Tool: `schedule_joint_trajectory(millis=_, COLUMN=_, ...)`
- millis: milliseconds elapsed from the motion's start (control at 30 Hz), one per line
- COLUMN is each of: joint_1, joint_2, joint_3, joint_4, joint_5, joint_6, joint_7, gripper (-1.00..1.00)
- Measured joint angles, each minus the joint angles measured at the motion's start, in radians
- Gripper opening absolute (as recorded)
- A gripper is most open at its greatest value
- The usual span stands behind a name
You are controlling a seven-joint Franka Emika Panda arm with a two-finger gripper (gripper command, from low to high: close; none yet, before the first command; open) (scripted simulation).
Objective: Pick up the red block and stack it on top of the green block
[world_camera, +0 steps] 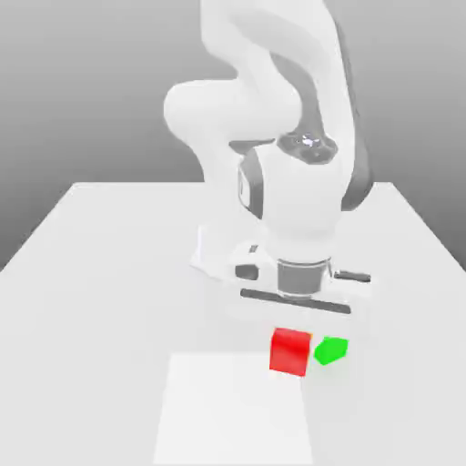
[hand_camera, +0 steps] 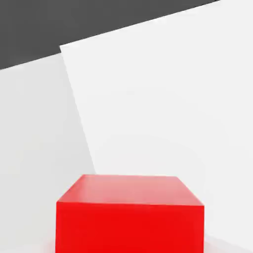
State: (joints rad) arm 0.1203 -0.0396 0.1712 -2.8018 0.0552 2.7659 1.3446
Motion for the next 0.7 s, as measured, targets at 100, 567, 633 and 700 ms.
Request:
schedule_joint_trajectory(millis=100, joint_1=0.044, joint_2=-0.085, joint_3=0.033, joint_4=-0.048, joint_5=0.068, joint_6=-0.034, joint_7=0.1, gripper=-1.0)
schedule_joint_trajectory(millis=567, joint_1=0.047, joint_2=-0.046, joint_3=0.189, joint_4=-0.163, joint_5=0.029, joint_6=0.118, joint_7=0.492, gripper=-1.0)
schedule_joint_trajectory(millis=633, joint_1=0.034, joint_2=0.019, joint_3=0.18, joint_4=-0.162, joint_5=-0.039, joint_6=0.18, joint_7=0.538, gripper=1.0)
schedule_joint_trajectory(millis=700, joint_1=0.03, joint_2=0.019, joint_3=0.18, joint_4=-0.162, joint_5=-0.039, joint_6=0.18, joint_7=0.538, gripper=1.0)
